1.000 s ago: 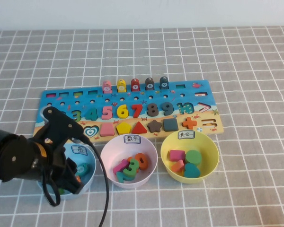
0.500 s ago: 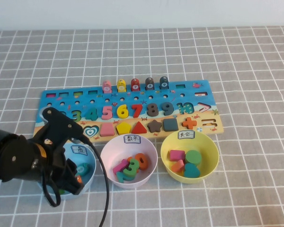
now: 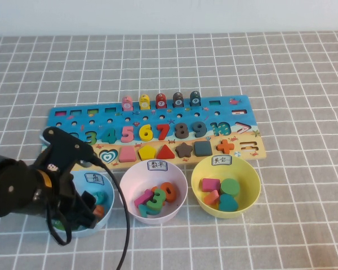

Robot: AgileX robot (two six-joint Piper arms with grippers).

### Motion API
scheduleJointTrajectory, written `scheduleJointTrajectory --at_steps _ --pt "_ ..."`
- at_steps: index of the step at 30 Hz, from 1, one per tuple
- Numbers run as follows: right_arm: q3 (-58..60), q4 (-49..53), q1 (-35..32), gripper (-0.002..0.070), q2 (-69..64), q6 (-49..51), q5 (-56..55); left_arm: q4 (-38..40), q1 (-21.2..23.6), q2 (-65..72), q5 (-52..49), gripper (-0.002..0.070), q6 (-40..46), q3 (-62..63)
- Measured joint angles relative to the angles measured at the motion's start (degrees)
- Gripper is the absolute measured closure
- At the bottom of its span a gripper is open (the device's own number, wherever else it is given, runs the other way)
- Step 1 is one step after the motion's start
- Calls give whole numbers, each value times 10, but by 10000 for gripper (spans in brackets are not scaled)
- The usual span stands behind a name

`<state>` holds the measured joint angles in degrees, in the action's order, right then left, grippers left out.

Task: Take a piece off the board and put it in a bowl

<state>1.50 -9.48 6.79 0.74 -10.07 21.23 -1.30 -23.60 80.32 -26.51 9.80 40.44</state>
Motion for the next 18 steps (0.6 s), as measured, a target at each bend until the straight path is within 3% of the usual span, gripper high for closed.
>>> scheduleJointTrajectory --at_steps 6,8,12,15,18 --pt "0 0 0 694 0 0 0 0 0 -84 -26 270 -23 0" --pt "0 0 0 694 0 0 0 0 0 -125 -43 344 -28 0" --pt "0 0 0 694 0 0 0 0 0 -200 -69 580 -32 -3" --pt "0 0 0 694 0 0 0 0 0 -248 -68 644 -33 -11" --pt "0 0 0 694 0 0 0 6 0 -305 -54 663 -42 -26"
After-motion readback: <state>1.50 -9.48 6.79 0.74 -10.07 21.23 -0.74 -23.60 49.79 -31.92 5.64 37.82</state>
